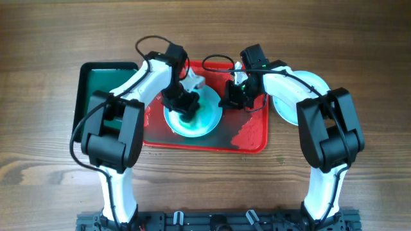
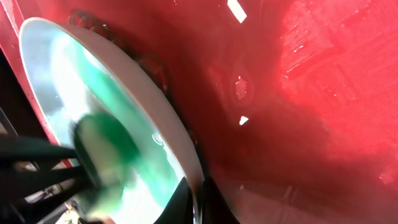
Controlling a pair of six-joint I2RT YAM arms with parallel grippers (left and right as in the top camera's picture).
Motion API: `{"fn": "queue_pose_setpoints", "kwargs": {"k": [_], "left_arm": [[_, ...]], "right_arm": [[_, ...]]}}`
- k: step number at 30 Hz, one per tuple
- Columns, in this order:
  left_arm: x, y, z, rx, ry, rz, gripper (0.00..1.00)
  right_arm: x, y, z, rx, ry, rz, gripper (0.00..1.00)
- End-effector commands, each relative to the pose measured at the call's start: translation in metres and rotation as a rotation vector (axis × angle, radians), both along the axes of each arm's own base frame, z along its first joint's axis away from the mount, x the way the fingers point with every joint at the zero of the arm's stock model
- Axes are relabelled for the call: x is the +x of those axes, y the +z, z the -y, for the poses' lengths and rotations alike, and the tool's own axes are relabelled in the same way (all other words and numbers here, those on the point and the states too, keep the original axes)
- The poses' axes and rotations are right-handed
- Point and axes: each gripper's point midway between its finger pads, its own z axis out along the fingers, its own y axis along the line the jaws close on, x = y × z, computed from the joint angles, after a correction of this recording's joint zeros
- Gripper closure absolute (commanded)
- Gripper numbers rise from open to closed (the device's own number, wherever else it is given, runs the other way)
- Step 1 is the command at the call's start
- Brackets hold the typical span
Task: Clean dirty plates on tray and stack at the side
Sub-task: 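Scrub the last plate with the sponge while right gripper holds rim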
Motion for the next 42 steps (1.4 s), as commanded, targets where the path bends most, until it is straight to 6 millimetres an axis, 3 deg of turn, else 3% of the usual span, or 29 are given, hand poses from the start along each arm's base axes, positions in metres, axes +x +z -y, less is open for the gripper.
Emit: {"fn": "queue_pose_setpoints", "kwargs": {"k": [1, 3, 5, 7, 9, 11, 14, 16, 20, 23, 27, 31, 32, 34, 36, 38, 42], "left_arm": [[-0.012, -0.006, 0.035, -0.22, -0.107, -0.016, 0.96], [0.007, -0.008, 0.04, -0.23, -0.079, 0.053, 0.96], [0.043, -0.019, 0.032, -0.114, 0.07, 0.15, 0.96], [0.085, -0.032, -0.008, 0.152, 0.294, 0.293, 0.96], [0.109, -0.03, -0.067, 0.464, 0.527, 0.435, 0.96], [0.11, -0.021, -0.108, 0.658, 0.681, 0.503, 0.96], [0.083, -0.026, -0.116, 0.72, 0.63, 0.403, 0.96], [0.057, -0.032, -0.111, 0.713, 0.544, 0.28, 0.96], [-0.008, -0.033, -0.041, 0.288, 0.126, -0.051, 0.96], [-0.027, -0.016, 0.002, -0.014, -0.016, -0.12, 0.96], [-0.01, -0.011, 0.022, -0.135, -0.014, -0.055, 0.96], [0.048, -0.015, 0.027, -0.135, 0.181, 0.101, 0.96], [0.066, -0.019, 0.018, -0.076, 0.262, 0.153, 0.96], [0.104, -0.029, -0.026, 0.147, 0.498, 0.285, 0.96], [0.123, -0.027, -0.066, 0.317, 0.644, 0.386, 0.96], [0.129, -0.005, -0.092, 0.398, 0.7, 0.396, 0.96], [0.118, 0.069, -0.127, 0.438, 0.777, 0.326, 0.96]], "right_arm": [[-0.001, -0.01, 0.002, -0.006, -0.019, -0.034, 0.96], [-0.001, -0.01, 0.002, -0.006, -0.02, -0.034, 0.96], [-0.002, -0.01, 0.002, -0.006, -0.019, -0.034, 0.96], [-0.002, -0.01, 0.002, -0.006, -0.019, -0.035, 0.96], [-0.002, -0.01, 0.002, -0.006, -0.019, -0.035, 0.96], [-0.002, -0.01, 0.002, -0.006, -0.019, -0.035, 0.96], [-0.002, -0.01, 0.002, -0.006, -0.019, -0.035, 0.96], [-0.002, -0.01, 0.002, -0.006, -0.019, -0.036, 0.95], [-0.002, -0.01, 0.002, -0.006, -0.019, -0.035, 0.96], [-0.002, -0.009, 0.002, -0.005, -0.018, -0.035, 0.96], [-0.002, -0.009, 0.002, -0.004, -0.019, -0.034, 0.96], [-0.002, -0.009, 0.002, -0.004, -0.018, -0.034, 0.96], [-0.002, -0.009, 0.002, -0.004, -0.018, -0.035, 0.96], [-0.002, -0.009, 0.002, -0.004, -0.018, -0.035, 0.96], [-0.002, -0.009, 0.002, -0.004, -0.018, -0.035, 0.96], [-0.002, -0.01, 0.002, -0.007, -0.02, -0.035, 0.96], [0.0, -0.007, 0.002, -0.004, -0.02, -0.028, 0.96]]}}
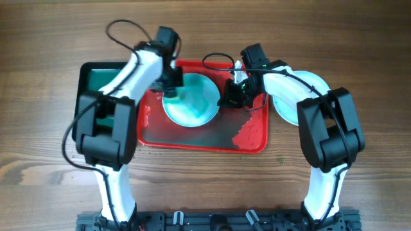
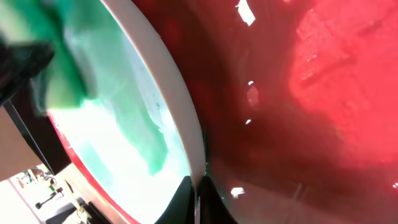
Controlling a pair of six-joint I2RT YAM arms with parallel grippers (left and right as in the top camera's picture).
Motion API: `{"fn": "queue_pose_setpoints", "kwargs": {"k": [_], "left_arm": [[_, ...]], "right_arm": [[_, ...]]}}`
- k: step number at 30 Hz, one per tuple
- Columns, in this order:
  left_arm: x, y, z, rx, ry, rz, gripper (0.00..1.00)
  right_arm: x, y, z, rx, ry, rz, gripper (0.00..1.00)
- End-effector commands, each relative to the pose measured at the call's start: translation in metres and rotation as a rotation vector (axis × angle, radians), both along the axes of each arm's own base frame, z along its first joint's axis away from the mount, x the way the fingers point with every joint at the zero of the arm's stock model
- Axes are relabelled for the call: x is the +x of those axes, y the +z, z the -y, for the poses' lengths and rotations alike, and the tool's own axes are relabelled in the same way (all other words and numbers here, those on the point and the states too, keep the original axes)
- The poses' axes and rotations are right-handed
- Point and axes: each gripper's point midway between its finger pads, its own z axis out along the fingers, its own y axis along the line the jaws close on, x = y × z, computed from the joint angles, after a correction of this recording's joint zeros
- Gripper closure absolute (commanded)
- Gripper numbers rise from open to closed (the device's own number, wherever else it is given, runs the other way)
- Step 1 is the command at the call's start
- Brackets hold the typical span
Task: Clean dirty plates on tray and stack at the side
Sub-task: 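Scrub the last plate with the sponge while right gripper holds rim, then lift the plate with right gripper and stack it right of tray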
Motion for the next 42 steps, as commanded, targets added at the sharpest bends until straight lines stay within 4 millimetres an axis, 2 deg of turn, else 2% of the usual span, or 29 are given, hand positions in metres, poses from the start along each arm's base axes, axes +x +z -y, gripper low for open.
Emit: {"fn": "queue_pose_setpoints", "kwargs": {"k": [1, 2, 4, 8, 9, 12, 21, 22, 23, 24, 26, 28, 30, 31, 33, 37, 39, 41, 42], "left_arm": [[0.017, 0.071, -0.057, 0.101, 0.158, 0.095, 0.96], [0.01, 0.079, -0.059, 0.074, 0.165, 0.079, 0.96], [0.002, 0.077, -0.057, 0.032, 0.165, 0.037, 0.96], [0.002, 0.075, -0.055, 0.019, 0.163, 0.036, 0.96], [0.002, 0.075, -0.054, 0.015, 0.163, 0.035, 0.96], [0.001, 0.075, -0.054, 0.012, 0.162, 0.034, 0.96], [0.005, 0.076, -0.053, 0.009, 0.162, 0.05, 0.96], [0.006, 0.076, -0.053, 0.008, 0.162, 0.053, 0.96], [0.006, 0.076, -0.053, 0.008, 0.162, 0.053, 0.96], [0.006, 0.076, -0.053, 0.008, 0.162, 0.053, 0.96], [0.006, 0.076, -0.053, 0.008, 0.162, 0.053, 0.96], [0.006, 0.076, -0.053, 0.008, 0.162, 0.053, 0.96], [0.006, 0.076, -0.053, 0.008, 0.162, 0.053, 0.96], [0.006, 0.076, -0.053, 0.008, 0.162, 0.053, 0.96], [0.006, 0.076, -0.053, 0.008, 0.162, 0.053, 0.96], [0.006, 0.076, -0.044, -0.03, 0.151, 0.051, 0.96], [0.005, 0.076, -0.038, -0.037, 0.138, 0.049, 0.96], [0.004, 0.075, -0.032, -0.037, 0.123, 0.048, 0.96], [0.002, 0.074, -0.025, -0.037, 0.103, 0.045, 0.96]], "right_arm": [[-0.001, -0.006, 0.005, -0.033, -0.008, -0.009, 0.96], [0.005, 0.002, 0.011, -0.07, -0.018, 0.036, 0.96], [0.014, 0.016, 0.026, -0.175, -0.043, 0.12, 0.96], [0.025, 0.061, 0.056, -0.379, -0.027, 0.333, 0.96], [0.025, 0.066, 0.06, -0.426, -0.016, 0.367, 0.96], [0.017, 0.05, 0.064, -0.526, 0.038, 0.357, 0.96], [0.007, -0.006, 0.065, -0.567, 0.084, 0.232, 0.96], [0.007, -0.011, 0.064, -0.565, 0.087, 0.224, 0.91], [0.007, -0.015, 0.062, -0.552, 0.09, 0.219, 0.76], [0.007, -0.017, 0.06, -0.545, 0.091, 0.218, 0.72], [0.008, -0.023, 0.06, -0.548, 0.099, 0.216, 0.71], [0.006, -0.029, 0.059, -0.546, 0.127, 0.212, 0.73], [0.006, -0.032, 0.06, -0.548, 0.148, 0.214, 0.96], [0.007, -0.03, 0.059, -0.547, 0.147, 0.218, 0.96], [0.012, -0.017, 0.061, -0.562, 0.133, 0.241, 0.96], [0.024, 0.063, 0.105, -0.769, -0.054, 0.393, 0.96], [0.024, 0.111, 0.132, -0.933, -0.151, 0.516, 0.96], [0.022, 0.14, 0.137, -1.033, -0.171, 0.613, 0.96], [0.017, 0.16, 0.135, -1.13, -0.167, 0.698, 0.96]]}}
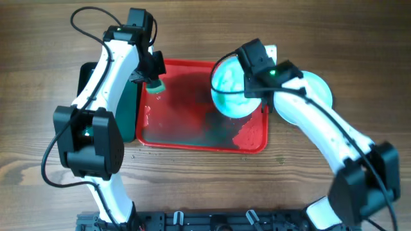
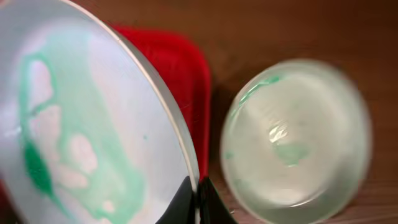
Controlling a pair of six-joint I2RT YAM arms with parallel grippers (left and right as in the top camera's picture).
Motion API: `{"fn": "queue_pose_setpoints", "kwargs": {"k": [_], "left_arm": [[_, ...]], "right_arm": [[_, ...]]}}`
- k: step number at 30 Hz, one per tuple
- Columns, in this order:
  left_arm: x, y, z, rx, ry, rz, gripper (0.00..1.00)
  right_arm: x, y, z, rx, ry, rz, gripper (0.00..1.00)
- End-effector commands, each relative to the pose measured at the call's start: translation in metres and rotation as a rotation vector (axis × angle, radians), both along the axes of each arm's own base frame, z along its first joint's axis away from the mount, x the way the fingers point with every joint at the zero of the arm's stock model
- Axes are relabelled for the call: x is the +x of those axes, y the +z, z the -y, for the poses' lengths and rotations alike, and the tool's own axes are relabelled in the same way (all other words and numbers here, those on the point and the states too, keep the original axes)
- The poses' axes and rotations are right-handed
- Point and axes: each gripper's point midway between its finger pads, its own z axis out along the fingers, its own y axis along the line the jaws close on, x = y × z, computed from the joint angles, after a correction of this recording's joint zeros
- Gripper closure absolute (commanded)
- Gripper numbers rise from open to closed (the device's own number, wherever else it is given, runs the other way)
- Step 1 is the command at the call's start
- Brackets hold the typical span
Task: Clean dirty plates on tray and stack at the side
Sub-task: 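Lift the plate with right gripper and stack it right of tray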
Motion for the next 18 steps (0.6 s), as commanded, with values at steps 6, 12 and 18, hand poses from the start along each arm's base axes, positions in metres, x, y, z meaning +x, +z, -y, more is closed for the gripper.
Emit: {"fn": "queue_pose_setpoints", "kwargs": {"k": [6, 12, 18], "left_arm": [[-0.007, -0.002, 0.043, -0.08, -0.133, 0.009, 0.96], [-0.003, -0.001, 0.044, -0.082, -0.131, 0.023, 0.96], [-0.003, -0.001, 0.044, -0.082, -0.131, 0.023, 0.96]], "right_arm": [[-0.036, 0.107, -0.025, -0.714, 0.159, 0.391, 0.96], [-0.046, 0.142, -0.041, -0.877, 0.178, 0.532, 0.96], [-0.046, 0.154, -0.039, -0.933, 0.151, 0.571, 0.96]]}}
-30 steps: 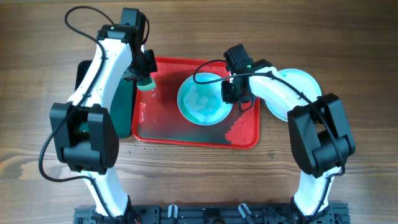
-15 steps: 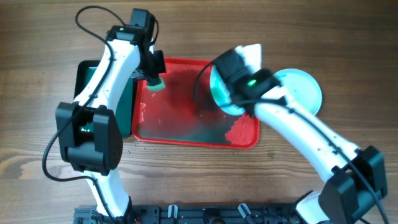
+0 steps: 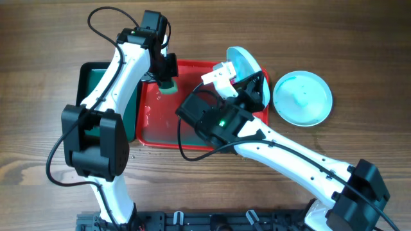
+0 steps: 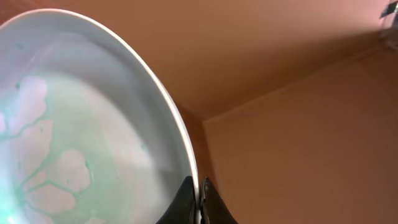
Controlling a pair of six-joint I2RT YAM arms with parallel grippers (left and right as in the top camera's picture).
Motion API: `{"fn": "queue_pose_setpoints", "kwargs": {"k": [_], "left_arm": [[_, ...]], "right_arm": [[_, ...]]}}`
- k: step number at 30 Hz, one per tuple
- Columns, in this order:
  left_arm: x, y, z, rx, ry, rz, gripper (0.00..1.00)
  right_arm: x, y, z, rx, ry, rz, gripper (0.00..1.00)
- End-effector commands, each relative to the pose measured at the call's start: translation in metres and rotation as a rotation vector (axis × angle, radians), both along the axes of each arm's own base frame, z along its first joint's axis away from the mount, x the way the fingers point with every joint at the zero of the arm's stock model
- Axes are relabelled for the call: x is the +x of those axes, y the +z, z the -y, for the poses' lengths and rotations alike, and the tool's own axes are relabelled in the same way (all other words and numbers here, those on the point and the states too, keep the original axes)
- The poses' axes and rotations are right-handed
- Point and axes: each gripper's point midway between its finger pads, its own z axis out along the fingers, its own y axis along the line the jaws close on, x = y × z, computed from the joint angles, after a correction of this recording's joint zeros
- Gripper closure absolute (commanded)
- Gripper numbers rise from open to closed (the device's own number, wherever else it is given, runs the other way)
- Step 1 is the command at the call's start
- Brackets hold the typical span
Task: Clean dirty plates on tray and stack at the side
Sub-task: 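Lift the plate with right gripper and stack it right of tray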
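Observation:
My right gripper (image 3: 252,82) is shut on the rim of a white plate (image 3: 244,63) smeared with green foam. The plate stands tilted on edge above the far right corner of the red tray (image 3: 160,125). In the right wrist view the fingertips (image 4: 186,202) pinch the plate's rim (image 4: 177,134), with only a brown background behind. A second foam-streaked plate (image 3: 302,97) lies flat on the table to the right of the tray. My left gripper (image 3: 167,76) is shut on a green sponge (image 3: 168,87) over the tray's far left part.
A dark green basin (image 3: 88,90) sits against the tray's left side. My right arm's forearm (image 3: 218,119) lies across the middle of the tray. Wet dark and pale smears cover the tray floor. Wooden table all round.
The plate in my right gripper was held face-up over the tray's right end; now it is tipped on edge, with the right arm bent across the tray. The sponge has shifted slightly right.
First the sponge in my left gripper was on the plate in the tray, with my right gripper clamping its rim. Then the sponge sat at the plate's far left edge. Later the plate was off the tray beside the stacked plate, sponge withdrawn left. Now the plate is on edge.

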Motion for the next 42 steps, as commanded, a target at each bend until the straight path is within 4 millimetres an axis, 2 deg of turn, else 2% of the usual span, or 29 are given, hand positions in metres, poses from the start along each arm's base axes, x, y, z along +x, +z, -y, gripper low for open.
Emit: {"fn": "queue_pose_setpoints", "kwargs": {"k": [1, 8, 11, 12, 14, 15, 17, 19, 22, 25, 28, 31, 34, 35, 37, 39, 40, 42], "left_arm": [[-0.002, 0.002, 0.003, -0.019, -0.024, 0.003, 0.96], [-0.002, 0.002, 0.003, -0.019, -0.024, 0.002, 0.96], [-0.002, 0.002, 0.003, -0.019, -0.024, 0.002, 0.96], [-0.002, 0.002, 0.003, -0.019, -0.023, 0.002, 0.96], [-0.002, 0.002, 0.003, -0.019, -0.024, 0.002, 0.96], [-0.002, 0.002, 0.003, -0.019, -0.024, 0.002, 0.96], [-0.002, 0.002, 0.003, -0.019, -0.023, 0.002, 0.96], [-0.002, 0.002, 0.003, -0.019, -0.024, 0.002, 0.96], [-0.002, 0.002, 0.003, -0.019, -0.024, 0.002, 0.96], [-0.002, 0.002, 0.003, -0.018, -0.024, 0.002, 0.96], [-0.002, 0.002, 0.003, -0.019, -0.024, 0.002, 0.96], [-0.001, 0.002, 0.003, -0.018, -0.024, 0.003, 0.96], [0.0, 0.002, -0.001, -0.003, -0.017, 0.008, 0.96], [0.001, 0.008, -0.005, -0.006, -0.007, 0.012, 0.96], [0.003, 0.024, -0.014, -0.004, 0.014, 0.027, 0.96], [0.005, 0.044, -0.025, -0.009, 0.039, 0.052, 0.96], [0.003, 0.055, -0.032, -0.008, 0.048, 0.065, 0.96], [-0.005, 0.07, -0.056, 0.043, 0.053, 0.074, 0.96]], "right_arm": [[0.0, 0.015, 0.002, -0.029, -0.017, 0.06, 0.96], [0.001, 0.015, 0.001, -0.012, -0.017, 0.069, 0.96], [0.002, 0.004, -0.002, 0.028, 0.003, 0.018, 0.96], [0.003, -0.009, -0.006, 0.075, 0.023, -0.045, 0.95], [0.003, -0.053, -0.02, 0.246, 0.082, -0.258, 0.96], [0.0, -0.075, -0.027, 0.361, 0.098, -0.368, 0.95], [-0.004, -0.107, -0.031, 0.569, 0.085, -0.541, 0.96], [0.01, -0.129, -0.013, 0.826, 0.027, -0.676, 0.96], [0.034, -0.136, 0.029, 1.047, -0.021, -0.733, 0.96], [0.051, -0.149, 0.11, 1.217, -0.177, -0.66, 0.96], [0.047, -0.172, 0.182, 1.286, -0.341, -0.553, 0.96], [0.036, -0.198, 0.228, 1.34, -0.462, -0.452, 0.96], [0.023, -0.218, 0.245, 1.317, -0.542, -0.409, 0.96], [0.013, -0.225, 0.257, 1.292, -0.639, -0.363, 0.95], [0.008, -0.229, 0.256, 1.293, -0.653, -0.374, 0.96], [0.004, -0.23, 0.256, 1.29, -0.669, -0.382, 0.79], [0.003, -0.23, 0.256, 1.29, -0.672, -0.385, 0.78], [0.002, -0.229, 0.256, 1.295, -0.679, -0.389, 0.45]]}}
